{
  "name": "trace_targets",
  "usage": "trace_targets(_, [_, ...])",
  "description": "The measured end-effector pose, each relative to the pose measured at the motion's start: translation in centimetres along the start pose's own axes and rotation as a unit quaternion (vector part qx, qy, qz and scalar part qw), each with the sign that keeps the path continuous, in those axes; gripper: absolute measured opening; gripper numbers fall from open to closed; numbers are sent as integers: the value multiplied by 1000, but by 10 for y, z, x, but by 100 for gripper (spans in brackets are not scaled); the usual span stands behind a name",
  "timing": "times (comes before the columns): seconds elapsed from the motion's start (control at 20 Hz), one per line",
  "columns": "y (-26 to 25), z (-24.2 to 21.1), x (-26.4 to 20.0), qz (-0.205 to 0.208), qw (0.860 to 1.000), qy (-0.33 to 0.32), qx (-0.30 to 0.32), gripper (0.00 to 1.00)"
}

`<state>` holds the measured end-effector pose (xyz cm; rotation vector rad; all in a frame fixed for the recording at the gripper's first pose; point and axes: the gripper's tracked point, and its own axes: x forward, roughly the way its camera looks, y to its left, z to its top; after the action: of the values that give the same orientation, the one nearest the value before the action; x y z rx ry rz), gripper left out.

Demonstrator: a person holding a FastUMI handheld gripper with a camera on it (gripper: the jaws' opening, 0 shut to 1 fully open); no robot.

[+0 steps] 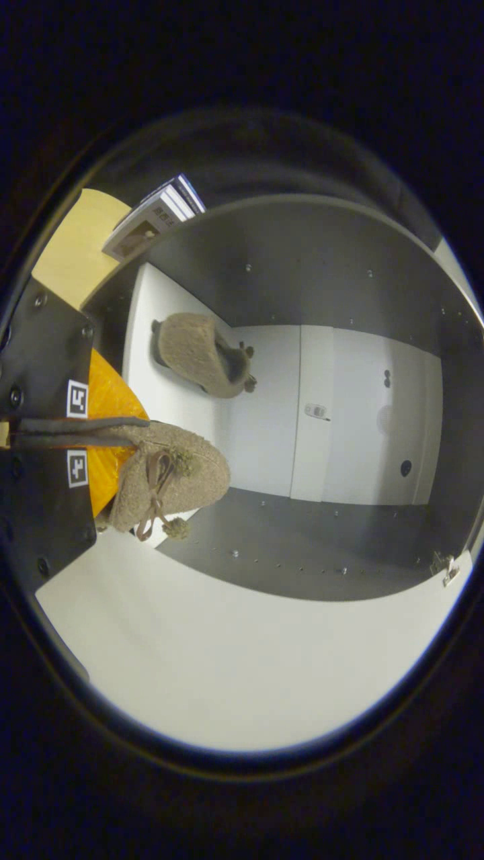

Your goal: Open the shoe cabinet door, grab the shoes and put them into the shoe cabinet, then close the shoe cabinet door.

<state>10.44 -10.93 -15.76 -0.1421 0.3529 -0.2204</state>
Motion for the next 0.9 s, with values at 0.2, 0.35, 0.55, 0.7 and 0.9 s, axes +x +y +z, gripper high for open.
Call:
trace_targets(0.2, [-5, 23, 54, -1, 1000, 0, -7, 3])
trace_targets(0.35, [-5, 32, 86, 7, 1000, 1, -22, 3])
trace_targets(0.55, [-5, 42, 126, 11, 999, -1, -30, 3])
trace_targets(0.7, [1, 41, 152, 19, 999, 9, -36, 3])
trace_targets(0.9, [5, 33, 168, 25, 999, 24, -42, 3])
